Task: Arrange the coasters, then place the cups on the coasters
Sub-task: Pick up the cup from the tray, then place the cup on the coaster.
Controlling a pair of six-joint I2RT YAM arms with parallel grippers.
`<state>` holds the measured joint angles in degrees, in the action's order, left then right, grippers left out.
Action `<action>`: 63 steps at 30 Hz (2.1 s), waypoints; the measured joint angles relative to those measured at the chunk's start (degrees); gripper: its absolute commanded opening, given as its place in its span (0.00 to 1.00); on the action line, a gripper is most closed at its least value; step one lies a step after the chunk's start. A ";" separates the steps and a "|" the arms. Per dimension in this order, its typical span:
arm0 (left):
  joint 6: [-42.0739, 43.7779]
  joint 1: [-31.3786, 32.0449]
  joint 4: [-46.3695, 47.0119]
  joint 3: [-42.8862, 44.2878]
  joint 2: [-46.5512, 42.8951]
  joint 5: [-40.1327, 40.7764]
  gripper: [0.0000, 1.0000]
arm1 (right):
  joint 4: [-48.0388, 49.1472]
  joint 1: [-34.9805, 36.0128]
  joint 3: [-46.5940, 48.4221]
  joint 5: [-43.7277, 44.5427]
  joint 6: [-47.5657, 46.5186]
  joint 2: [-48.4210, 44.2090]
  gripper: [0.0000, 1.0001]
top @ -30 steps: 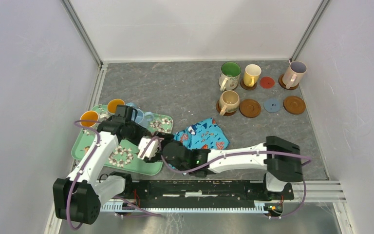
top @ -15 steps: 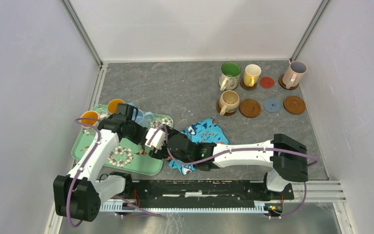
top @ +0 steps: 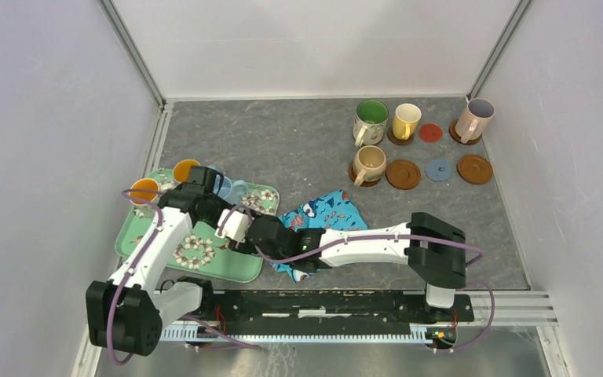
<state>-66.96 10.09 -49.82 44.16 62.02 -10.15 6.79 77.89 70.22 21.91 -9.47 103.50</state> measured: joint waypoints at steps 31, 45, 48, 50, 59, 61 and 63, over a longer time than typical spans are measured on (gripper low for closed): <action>18.40 0.20 -2.03 23.10 1.57 9.68 0.86 | -11.47 -5.57 5.16 -9.05 -4.94 -0.74 0.00; 37.16 0.35 21.31 23.74 -0.35 -4.55 0.85 | -15.32 -16.79 -5.73 -22.97 -7.17 -21.73 0.00; 44.04 4.87 25.55 23.78 0.85 -9.66 0.85 | -16.52 -20.13 -9.46 -26.08 -7.37 -26.34 0.00; 49.29 9.20 27.08 23.78 1.73 -11.85 0.85 | -17.79 -22.08 -11.32 -27.63 -7.32 -29.03 0.00; 72.26 16.02 37.48 15.06 -1.20 -25.88 0.74 | -22.12 -25.51 -15.89 -31.93 -7.04 -39.39 0.00; 77.20 18.03 37.94 14.43 -1.55 -28.57 0.74 | -22.86 -25.51 -16.50 -32.89 -6.84 -40.74 0.00; 82.03 21.46 37.59 14.36 -1.57 -29.88 0.74 | -24.06 -25.51 -16.59 -33.81 -6.80 -41.42 0.00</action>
<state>15.07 31.55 -12.23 58.52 60.45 -40.03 -17.28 52.38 53.63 -11.90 -16.27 62.08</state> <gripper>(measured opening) 0.747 0.273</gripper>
